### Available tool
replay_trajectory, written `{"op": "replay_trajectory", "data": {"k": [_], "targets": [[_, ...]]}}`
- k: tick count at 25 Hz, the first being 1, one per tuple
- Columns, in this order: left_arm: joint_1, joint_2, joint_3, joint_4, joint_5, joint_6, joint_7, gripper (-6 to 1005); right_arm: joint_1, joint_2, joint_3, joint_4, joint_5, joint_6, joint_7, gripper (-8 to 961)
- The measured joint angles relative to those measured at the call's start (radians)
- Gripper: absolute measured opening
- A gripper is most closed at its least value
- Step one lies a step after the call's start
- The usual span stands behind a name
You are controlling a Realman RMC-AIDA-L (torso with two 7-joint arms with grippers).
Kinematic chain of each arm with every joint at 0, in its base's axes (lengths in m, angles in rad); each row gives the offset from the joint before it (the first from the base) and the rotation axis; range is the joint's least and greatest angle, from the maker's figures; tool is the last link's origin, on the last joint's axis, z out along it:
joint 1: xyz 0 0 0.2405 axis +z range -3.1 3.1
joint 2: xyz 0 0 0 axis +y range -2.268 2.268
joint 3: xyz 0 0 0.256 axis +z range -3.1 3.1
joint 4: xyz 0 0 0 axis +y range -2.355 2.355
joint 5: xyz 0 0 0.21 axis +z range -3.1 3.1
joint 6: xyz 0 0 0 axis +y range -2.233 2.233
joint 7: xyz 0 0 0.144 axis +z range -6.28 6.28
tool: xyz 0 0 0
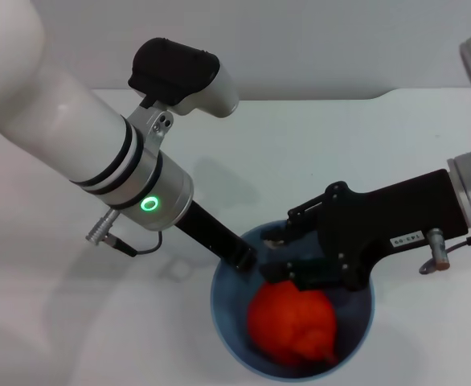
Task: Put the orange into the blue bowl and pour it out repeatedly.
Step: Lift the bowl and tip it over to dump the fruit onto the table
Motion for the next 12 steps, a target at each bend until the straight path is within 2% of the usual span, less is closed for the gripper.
{"op": "replay_trajectory", "data": {"k": [5,8,12], "targets": [[0.013,0.004,-0.003,0.007,0.005,-0.022,0.006,0,-0.025,0.002,0.072,-0.051,0.010,0.001,0.042,330],[0.048,0.008,-0.008,0.033,0.015,-0.078,0.019,0,-0.055,0.002,0.171,-0.089,0.007,-0.008,0.092,558],[0.149,0.010,-0.005,0.153,0.094,-0.210,0.030,0,-0.088,-0.001,0.350,-0.052,0.004,-0.024,0.208,639]]}}
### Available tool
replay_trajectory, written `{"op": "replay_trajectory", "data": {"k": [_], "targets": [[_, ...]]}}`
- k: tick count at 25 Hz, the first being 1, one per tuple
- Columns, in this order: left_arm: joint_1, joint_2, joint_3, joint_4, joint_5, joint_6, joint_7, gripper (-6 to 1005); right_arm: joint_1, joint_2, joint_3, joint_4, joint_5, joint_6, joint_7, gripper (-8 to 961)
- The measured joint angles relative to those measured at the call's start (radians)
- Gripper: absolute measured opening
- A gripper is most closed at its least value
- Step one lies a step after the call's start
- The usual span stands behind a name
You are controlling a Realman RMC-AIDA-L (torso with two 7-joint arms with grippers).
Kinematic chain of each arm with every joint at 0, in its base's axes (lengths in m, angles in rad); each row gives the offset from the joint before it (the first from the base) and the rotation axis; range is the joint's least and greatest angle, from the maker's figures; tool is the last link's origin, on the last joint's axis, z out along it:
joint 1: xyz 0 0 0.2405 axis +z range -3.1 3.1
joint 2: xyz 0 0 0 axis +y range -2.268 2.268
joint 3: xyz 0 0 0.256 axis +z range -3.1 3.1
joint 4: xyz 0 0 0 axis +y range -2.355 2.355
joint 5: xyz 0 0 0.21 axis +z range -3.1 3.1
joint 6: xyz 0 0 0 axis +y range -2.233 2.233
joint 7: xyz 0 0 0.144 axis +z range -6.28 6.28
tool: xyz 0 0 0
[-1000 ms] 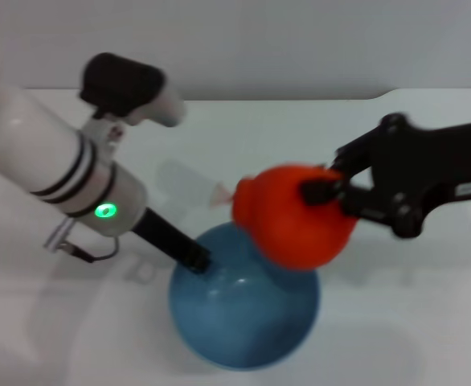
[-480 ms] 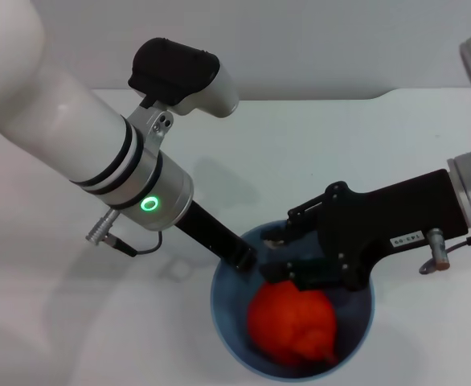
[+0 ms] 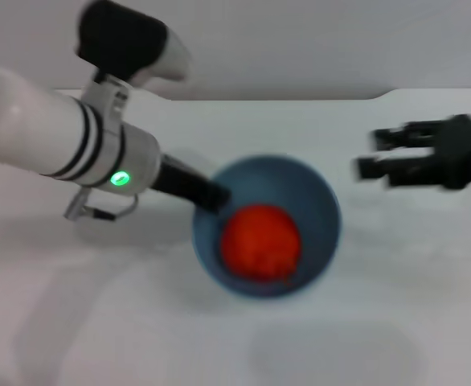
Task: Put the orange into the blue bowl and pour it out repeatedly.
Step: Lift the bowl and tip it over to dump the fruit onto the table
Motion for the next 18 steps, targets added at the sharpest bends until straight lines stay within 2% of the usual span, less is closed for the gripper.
{"op": "replay_trajectory", "data": {"k": [2,5,10,15,17,18], "targets": [[0.052,-0.001,0.012,0.070,0.042,-0.059,0.000,-1,-0.016,-0.004,0.083,0.035,-0.012,-0.014,0.046,680],[0.146,-0.002,0.049,0.179,0.109,-0.207,0.000,-1,-0.044,-0.006,0.185,0.083,-0.044,-0.036,0.059,679],[0.266,-0.001,0.180,0.266,0.238,-0.482,0.014,0,-0.087,-0.014,0.245,0.187,-0.055,-0.048,0.059,677],[0.291,-0.002,0.337,0.278,0.372,-0.627,0.042,0,-0.089,-0.032,0.266,0.309,-0.063,-0.077,0.083,675],[0.292,-0.003,0.400,0.273,0.429,-0.687,0.049,0,-0.082,-0.053,0.270,0.373,-0.067,-0.079,0.085,674],[0.294,-0.003,0.427,0.269,0.447,-0.717,0.057,0,-0.078,-0.073,0.272,0.421,-0.067,-0.082,0.086,674]]}}
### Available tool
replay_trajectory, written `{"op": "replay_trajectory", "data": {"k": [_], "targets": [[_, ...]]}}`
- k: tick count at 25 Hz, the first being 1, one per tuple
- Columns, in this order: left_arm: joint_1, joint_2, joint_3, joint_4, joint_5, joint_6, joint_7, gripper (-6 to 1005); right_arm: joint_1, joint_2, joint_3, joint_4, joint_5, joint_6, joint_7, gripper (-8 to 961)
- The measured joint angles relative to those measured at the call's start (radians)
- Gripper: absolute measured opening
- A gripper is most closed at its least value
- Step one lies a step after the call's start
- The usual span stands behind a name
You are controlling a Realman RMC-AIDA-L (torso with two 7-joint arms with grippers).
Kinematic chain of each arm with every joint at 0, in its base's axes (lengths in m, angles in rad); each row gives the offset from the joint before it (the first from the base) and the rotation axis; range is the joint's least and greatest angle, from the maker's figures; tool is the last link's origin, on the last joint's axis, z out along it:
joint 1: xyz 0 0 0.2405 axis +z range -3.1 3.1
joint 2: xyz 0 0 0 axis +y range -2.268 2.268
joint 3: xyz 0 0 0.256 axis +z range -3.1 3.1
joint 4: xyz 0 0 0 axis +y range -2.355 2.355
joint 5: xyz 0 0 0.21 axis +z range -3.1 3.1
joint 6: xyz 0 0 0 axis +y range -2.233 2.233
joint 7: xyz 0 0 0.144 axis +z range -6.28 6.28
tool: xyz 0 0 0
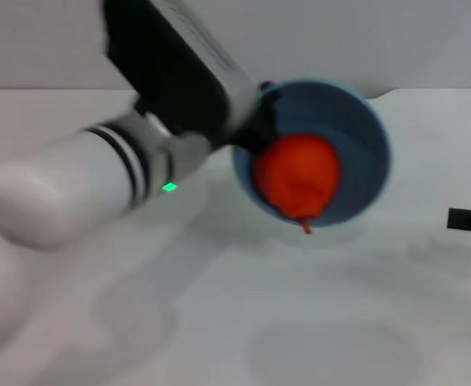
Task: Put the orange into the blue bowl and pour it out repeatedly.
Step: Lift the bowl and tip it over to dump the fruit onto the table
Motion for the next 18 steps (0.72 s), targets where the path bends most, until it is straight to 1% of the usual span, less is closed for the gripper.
{"op": "replay_trajectory", "data": {"k": [1,3,6,9,10,11,12,14,16,18], "targets": [[0.005,0.000,0.029,-0.006,0.019,-0.046,0.014,0,0.000,0.000,0.000,0.000,0.000,0.000,0.000,673],[0.023,0.000,0.079,-0.029,0.030,-0.144,0.062,0,0.000,-0.013,0.002,0.027,0.000,-0.002,0.000,673],[0.055,-0.002,0.154,-0.097,0.031,-0.334,0.168,-1,-0.013,-0.021,0.009,0.032,-0.016,-0.005,0.007,671],[0.092,-0.008,0.237,-0.215,0.031,-0.609,0.337,-1,-0.021,-0.036,0.046,0.024,-0.108,-0.017,0.062,670],[0.111,-0.011,0.282,-0.305,0.029,-0.825,0.462,-1,-0.020,-0.042,0.087,0.023,-0.169,-0.025,0.089,670],[0.111,-0.011,0.282,-0.305,0.029,-0.825,0.462,-1,-0.020,-0.042,0.087,0.023,-0.169,-0.025,0.089,669],[0.115,-0.012,0.300,-0.339,0.021,-0.913,0.513,-1,-0.020,-0.043,0.102,0.023,-0.183,-0.028,0.092,669],[0.115,-0.013,0.322,-0.377,-0.009,-1.015,0.594,-1,-0.022,-0.043,0.115,0.019,-0.192,-0.031,0.092,668],[0.103,-0.012,0.338,-0.410,-0.067,-1.093,0.680,-1,-0.023,-0.042,0.118,0.015,-0.193,-0.028,0.092,668],[0.092,-0.011,0.348,-0.440,-0.082,-1.145,0.726,-1,-0.018,-0.042,0.119,0.015,-0.194,-0.026,0.092,667]]}}
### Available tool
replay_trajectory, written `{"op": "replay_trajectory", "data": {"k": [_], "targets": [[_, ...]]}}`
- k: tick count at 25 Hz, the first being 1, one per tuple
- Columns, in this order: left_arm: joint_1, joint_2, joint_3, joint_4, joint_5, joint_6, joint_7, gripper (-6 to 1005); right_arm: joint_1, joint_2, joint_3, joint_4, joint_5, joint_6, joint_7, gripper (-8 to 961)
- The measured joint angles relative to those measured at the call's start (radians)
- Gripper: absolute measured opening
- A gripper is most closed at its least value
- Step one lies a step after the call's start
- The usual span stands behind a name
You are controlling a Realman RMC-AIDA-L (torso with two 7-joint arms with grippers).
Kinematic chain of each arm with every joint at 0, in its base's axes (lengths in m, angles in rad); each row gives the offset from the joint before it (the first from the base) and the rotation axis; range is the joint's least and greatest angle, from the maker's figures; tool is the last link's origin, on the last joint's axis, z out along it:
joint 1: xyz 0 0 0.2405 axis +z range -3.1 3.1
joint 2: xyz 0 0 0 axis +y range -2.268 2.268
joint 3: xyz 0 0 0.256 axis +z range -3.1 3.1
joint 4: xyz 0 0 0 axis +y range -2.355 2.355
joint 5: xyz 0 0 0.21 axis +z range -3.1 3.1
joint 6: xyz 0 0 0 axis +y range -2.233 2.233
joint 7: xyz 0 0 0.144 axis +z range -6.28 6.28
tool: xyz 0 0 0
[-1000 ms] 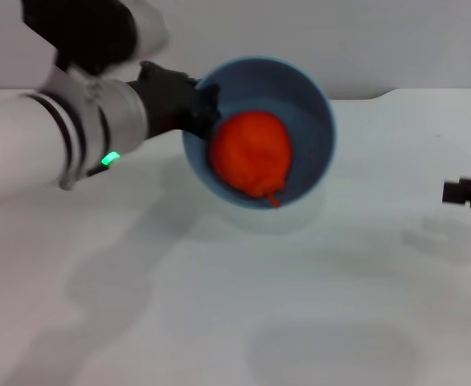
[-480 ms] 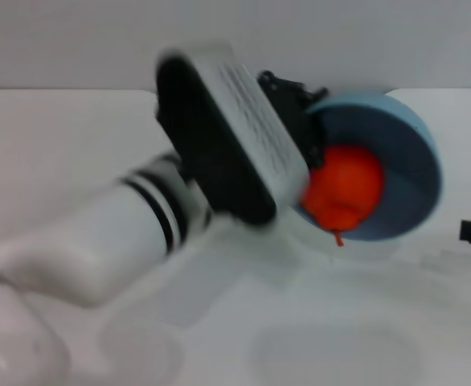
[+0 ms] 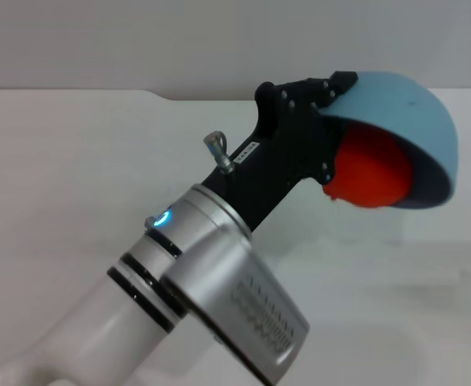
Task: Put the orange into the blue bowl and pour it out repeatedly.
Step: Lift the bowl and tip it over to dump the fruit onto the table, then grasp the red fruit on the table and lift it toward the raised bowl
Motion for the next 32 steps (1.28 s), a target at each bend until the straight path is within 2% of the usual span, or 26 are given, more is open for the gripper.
{"op": "replay_trajectory", "data": {"k": [7,11,15,18,20,22,24,26,27,28,29,30,31,32], "targets": [[-0.021,-0.002,0.048,-0.069,-0.051,-0.102,0.150,-1,0.023,-0.001,0.001,-0.003,-0.002,0.001,-0.002,664],[-0.028,-0.003,0.053,-0.073,-0.106,-0.120,0.158,0,0.031,0.000,0.000,-0.003,-0.002,0.001,-0.007,662],[-0.036,0.004,0.039,0.006,-0.396,-0.117,0.150,-1,0.051,0.006,-0.010,-0.005,-0.002,0.001,-0.036,661],[-0.029,0.014,-0.022,0.107,-0.574,-0.033,0.150,-1,0.078,0.022,-0.012,-0.005,-0.002,-0.005,-0.095,660],[-0.005,0.013,-0.127,0.189,-0.670,0.115,0.151,-1,0.103,0.039,-0.012,-0.004,-0.002,-0.007,-0.143,659],[0.005,0.009,-0.307,0.259,-0.774,0.390,0.130,-1,0.129,0.057,-0.013,-0.004,-0.002,-0.005,-0.188,658],[-0.018,0.011,-0.465,0.272,-0.850,0.685,0.052,0,0.154,0.073,-0.017,-0.005,-0.002,-0.002,-0.214,657],[-0.070,0.015,-0.627,0.244,-0.875,1.009,-0.082,0,0.178,0.082,-0.043,-0.006,-0.002,-0.001,-0.225,657],[-0.070,0.015,-0.627,0.244,-0.875,1.009,-0.082,0,0.190,0.084,-0.063,-0.005,-0.002,-0.001,-0.228,656],[-0.096,0.016,-0.693,0.220,-0.872,1.120,-0.136,0,0.202,0.084,-0.083,-0.003,-0.002,0.001,-0.231,656],[-0.148,0.017,-0.806,0.164,-0.868,1.297,-0.218,0,0.215,0.085,-0.103,-0.001,-0.002,0.002,-0.232,655],[-0.169,0.019,-0.848,0.137,-0.867,1.363,-0.242,0,0.232,0.085,-0.126,0.000,-0.002,0.003,-0.232,655],[-0.233,0.022,-0.967,0.057,-0.850,1.563,-0.320,-1,0.246,0.085,-0.146,0.001,-0.002,0.003,-0.232,655],[-0.248,0.022,-0.996,0.040,-0.839,1.604,-0.341,-1,0.267,0.086,-0.177,0.001,-0.002,0.003,-0.232,654]]}}
